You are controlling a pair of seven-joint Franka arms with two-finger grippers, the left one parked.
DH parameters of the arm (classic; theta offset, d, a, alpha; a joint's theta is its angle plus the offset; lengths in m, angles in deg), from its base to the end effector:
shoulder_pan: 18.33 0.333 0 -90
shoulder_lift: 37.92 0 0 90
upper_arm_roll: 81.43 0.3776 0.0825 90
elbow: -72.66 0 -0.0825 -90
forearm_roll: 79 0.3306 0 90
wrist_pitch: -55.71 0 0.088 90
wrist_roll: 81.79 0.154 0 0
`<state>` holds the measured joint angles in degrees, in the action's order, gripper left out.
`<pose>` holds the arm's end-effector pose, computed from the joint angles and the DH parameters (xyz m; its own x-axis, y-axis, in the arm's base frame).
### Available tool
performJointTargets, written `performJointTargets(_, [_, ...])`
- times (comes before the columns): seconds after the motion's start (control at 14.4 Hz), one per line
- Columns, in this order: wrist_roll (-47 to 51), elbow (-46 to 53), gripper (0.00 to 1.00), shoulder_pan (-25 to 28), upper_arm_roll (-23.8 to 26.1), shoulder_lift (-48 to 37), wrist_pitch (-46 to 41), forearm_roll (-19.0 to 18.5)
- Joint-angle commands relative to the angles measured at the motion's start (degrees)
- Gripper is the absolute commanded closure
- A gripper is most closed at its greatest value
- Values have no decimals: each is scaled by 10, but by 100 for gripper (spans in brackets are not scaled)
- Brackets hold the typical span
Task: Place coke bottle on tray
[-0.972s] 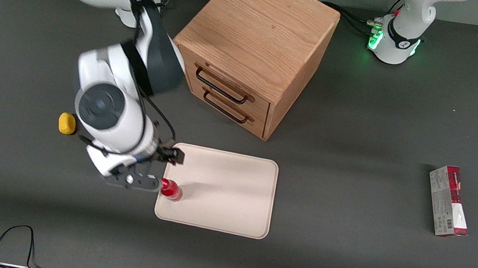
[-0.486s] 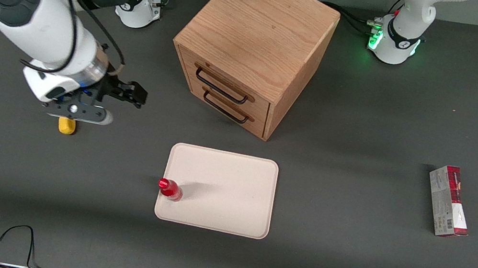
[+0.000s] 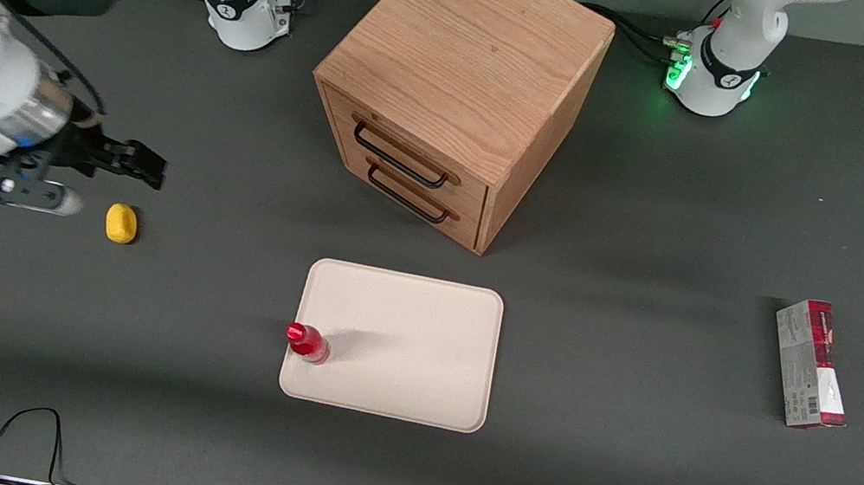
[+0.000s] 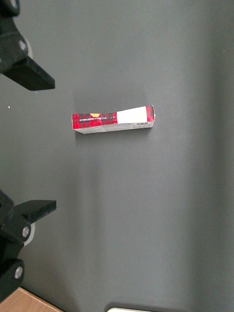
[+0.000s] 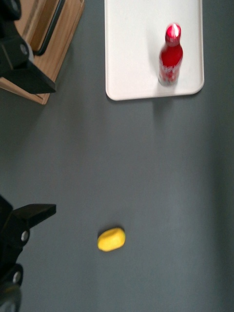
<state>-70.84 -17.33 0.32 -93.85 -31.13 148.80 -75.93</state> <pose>0.5370 0.0739 0.5832 0.9942 -0.0854 -0.0658 -0.0866 -0.9961 -0.0156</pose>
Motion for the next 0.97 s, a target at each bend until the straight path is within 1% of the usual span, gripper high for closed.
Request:
performJointTargets(0.0, [-45, -79, 0, -71, 47, -69, 29, -2])
performJointTargets(0.07, [-54, -79, 0, -127, 86, -77, 25, -3])
performJointTargets(0.21, [-73, -77, 0, -183, 124, -87, 21, -5])
performJointTargets(0.28, [-79, -75, 0, -198, 133, -92, 21, -7])
performJointTargets(0.49, [-93, -66, 0, -199, 125, -100, 16, -9])
performJointTargets(0.62, [-95, -43, 0, -199, 123, -95, -4, -10])
performJointTargets(0.76, [-98, -37, 0, -198, 123, -93, -12, -18])
performJointTargets(0.83, [-115, -34, 0, -197, 123, -93, -12, -29])
performJointTargets(0.9, [-124, -35, 0, -197, 123, -92, -12, -29])
